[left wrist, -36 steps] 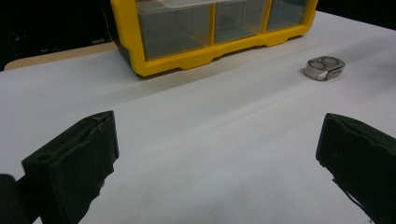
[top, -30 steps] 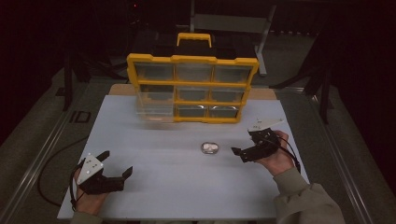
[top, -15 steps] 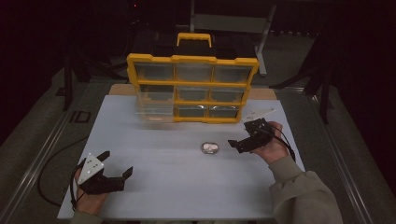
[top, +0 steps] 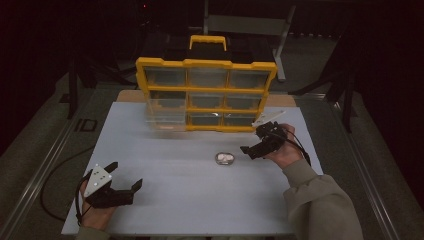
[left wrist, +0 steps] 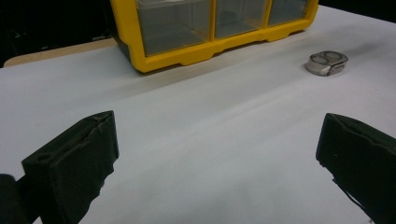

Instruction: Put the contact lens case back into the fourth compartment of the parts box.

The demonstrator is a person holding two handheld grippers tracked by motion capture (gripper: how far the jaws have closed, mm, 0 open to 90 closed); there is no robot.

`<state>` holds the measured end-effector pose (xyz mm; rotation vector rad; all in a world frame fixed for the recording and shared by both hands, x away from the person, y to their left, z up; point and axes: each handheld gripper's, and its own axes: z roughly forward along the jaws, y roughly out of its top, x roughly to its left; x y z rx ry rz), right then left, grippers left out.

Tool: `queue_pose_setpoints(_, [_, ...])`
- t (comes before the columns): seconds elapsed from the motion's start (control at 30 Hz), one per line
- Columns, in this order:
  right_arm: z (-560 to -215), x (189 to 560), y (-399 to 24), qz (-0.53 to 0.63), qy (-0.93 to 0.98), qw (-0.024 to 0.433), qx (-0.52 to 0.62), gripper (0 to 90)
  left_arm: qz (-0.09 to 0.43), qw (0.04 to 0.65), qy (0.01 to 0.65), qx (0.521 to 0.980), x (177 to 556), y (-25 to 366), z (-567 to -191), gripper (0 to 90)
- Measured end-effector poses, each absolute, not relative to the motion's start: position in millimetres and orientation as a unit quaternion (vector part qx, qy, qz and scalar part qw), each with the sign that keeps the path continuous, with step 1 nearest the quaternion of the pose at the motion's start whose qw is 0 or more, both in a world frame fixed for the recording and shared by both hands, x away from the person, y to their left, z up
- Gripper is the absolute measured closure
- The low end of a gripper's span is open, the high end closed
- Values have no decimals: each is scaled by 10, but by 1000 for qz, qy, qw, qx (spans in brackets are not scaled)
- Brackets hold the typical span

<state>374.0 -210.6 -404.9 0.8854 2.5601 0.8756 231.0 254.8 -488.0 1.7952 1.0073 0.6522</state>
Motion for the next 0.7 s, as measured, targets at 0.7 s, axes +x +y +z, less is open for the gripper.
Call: queue_pose_setpoints(0.7, [-4166,3959,-1899,261,914,143,276,70,265,469,412,735,2313,2550,-4883,0])
